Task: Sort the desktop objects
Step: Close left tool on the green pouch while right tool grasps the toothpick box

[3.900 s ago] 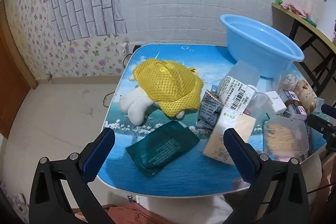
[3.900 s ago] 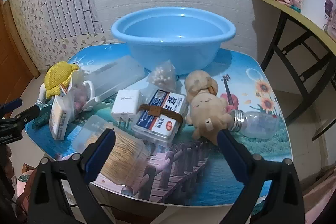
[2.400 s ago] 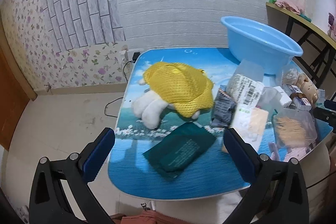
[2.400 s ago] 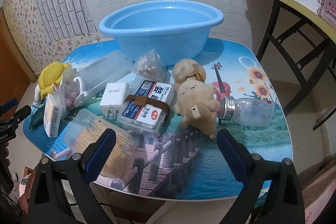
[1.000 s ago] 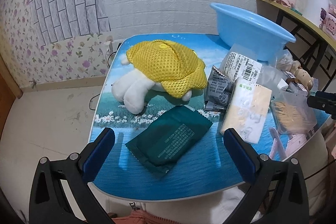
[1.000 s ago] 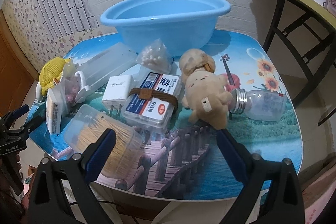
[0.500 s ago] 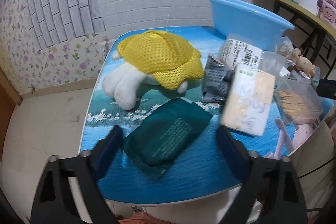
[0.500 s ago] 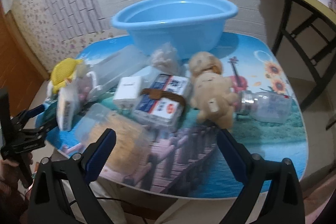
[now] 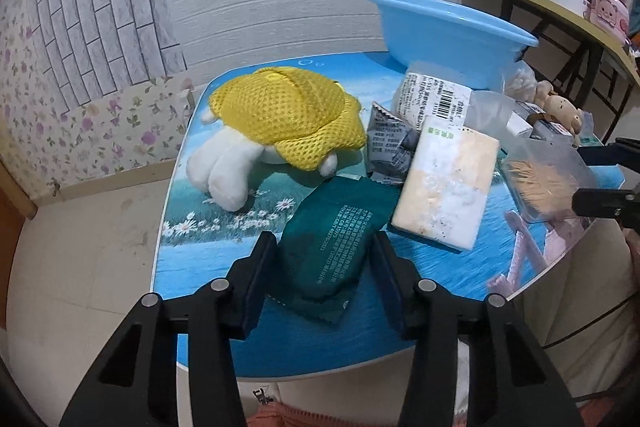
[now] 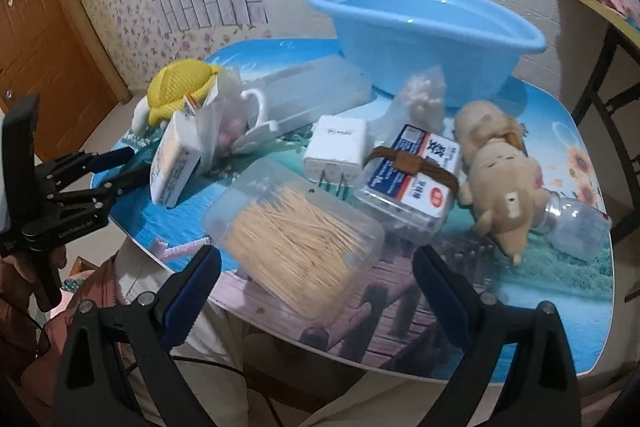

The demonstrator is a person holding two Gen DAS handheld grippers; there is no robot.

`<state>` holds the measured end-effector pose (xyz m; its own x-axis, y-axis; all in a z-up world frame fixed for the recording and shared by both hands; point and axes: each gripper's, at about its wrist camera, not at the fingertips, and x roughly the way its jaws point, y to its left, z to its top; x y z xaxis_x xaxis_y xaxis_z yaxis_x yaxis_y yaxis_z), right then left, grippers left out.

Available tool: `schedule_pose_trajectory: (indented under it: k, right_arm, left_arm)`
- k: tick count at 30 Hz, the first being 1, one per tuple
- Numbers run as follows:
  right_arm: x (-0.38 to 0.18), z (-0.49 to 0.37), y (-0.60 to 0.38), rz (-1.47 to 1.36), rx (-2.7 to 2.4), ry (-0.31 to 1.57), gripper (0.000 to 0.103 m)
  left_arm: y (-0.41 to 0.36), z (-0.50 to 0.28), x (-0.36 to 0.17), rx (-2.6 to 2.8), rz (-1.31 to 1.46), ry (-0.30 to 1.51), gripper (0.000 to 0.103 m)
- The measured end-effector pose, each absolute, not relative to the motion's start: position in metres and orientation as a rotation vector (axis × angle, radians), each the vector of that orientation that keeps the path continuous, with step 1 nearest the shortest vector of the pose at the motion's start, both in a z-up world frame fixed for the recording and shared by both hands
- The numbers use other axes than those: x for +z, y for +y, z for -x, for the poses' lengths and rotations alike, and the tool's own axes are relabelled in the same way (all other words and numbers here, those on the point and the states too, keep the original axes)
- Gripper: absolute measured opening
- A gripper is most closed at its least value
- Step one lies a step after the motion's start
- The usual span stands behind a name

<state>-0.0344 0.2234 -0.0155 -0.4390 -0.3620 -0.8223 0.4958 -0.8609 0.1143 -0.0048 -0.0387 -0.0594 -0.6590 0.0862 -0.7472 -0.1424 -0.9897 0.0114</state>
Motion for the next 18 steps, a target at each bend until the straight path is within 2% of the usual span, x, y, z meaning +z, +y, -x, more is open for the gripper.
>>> schedule_pose_trajectory:
  k: [10,11,12,18]
  right_arm:
    - [-0.023,0.041,0.208,-1.221,-2.269,0.235,0.098]
    - [-0.024,0.040,0.208,-1.219,-2.261,0.234,0.095]
    - [-0.024,0.040,0.208,-1.221,-2.257,0.240,0.082]
    - [-0.022,0.037,0.219,-1.212,-2.234,0.191,0.075]
  left_arm:
    - [-0.041,0.004,-0.060,2.759,1.242,0.097,0.047]
    - [-0.041,0.005,-0.060,2.759,1.246,0.101,0.047]
    - [-0.040,0.005,-0.059,2.755,1.248,0.097,0.047]
    - [-0.039,0.002,-0.058,2.755,1.250,0.079,0.047]
